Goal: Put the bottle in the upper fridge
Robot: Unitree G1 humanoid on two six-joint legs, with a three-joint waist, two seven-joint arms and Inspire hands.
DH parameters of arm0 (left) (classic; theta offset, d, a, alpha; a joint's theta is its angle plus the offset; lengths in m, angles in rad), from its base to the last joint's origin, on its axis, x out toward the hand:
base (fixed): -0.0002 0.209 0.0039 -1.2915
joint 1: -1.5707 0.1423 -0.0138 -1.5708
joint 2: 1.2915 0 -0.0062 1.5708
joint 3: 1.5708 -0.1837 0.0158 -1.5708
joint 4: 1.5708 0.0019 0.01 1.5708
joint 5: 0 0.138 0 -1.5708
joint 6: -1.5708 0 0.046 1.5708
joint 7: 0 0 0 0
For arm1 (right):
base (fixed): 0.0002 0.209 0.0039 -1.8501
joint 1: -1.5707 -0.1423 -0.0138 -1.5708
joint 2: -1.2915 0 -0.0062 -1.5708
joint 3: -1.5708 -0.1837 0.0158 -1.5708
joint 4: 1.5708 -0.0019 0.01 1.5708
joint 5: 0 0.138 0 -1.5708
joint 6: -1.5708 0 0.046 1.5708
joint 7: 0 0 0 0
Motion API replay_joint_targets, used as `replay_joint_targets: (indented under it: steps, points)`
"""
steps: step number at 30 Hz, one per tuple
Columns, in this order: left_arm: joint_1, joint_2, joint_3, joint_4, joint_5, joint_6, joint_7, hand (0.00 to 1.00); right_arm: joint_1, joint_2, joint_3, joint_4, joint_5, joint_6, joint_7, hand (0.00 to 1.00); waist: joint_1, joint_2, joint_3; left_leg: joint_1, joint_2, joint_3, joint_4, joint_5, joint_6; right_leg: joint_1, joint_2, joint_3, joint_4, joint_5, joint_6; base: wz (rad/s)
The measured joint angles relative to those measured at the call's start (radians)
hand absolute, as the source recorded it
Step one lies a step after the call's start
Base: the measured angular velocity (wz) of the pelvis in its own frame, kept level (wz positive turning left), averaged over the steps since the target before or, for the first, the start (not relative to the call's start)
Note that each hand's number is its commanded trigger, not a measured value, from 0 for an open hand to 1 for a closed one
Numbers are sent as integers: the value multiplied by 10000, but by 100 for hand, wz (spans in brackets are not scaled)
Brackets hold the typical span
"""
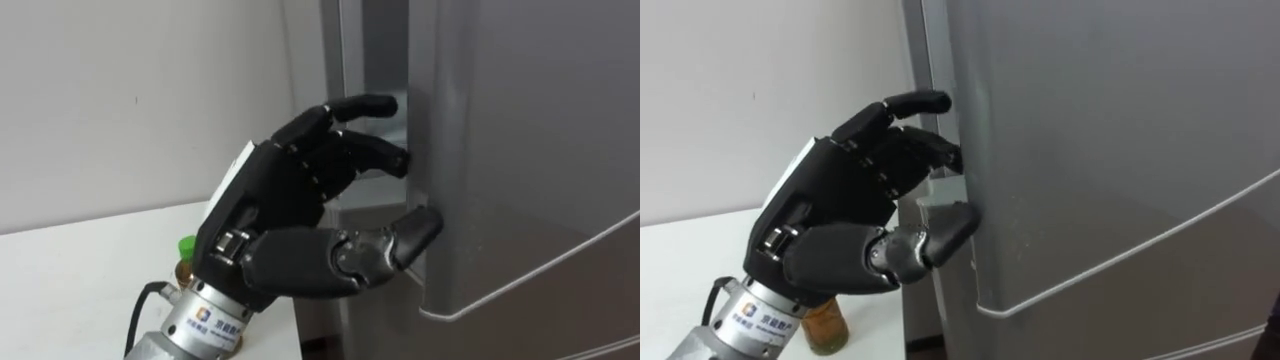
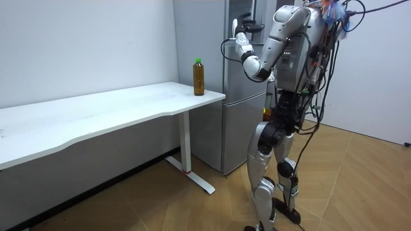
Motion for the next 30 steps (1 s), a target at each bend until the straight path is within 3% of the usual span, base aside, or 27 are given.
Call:
replay_joint_targets:
  steps: [15,21,30]
  points:
    - [-114,12,-683,1,8,9,-1076,0,-18,-57,223,1,266,2,61,0,-29,-7,4,9,5,56,1,2,2,-45,2,65,-1,2,-4,0]
    - [-340,-13,-1041,2,7,69,-1720,0,0,-108,243,-7,313,2,104,0,-32,45,6,140,20,268,-51,1,1,-49,7,285,0,3,-4,-11]
    - [-491,34,-1307,120,73,359,-2350,0,-61,-120,171,8,482,18,103,0,-553,120,-17,271,38,473,-57,-1,4,-61,11,573,29,11,-16,-8]
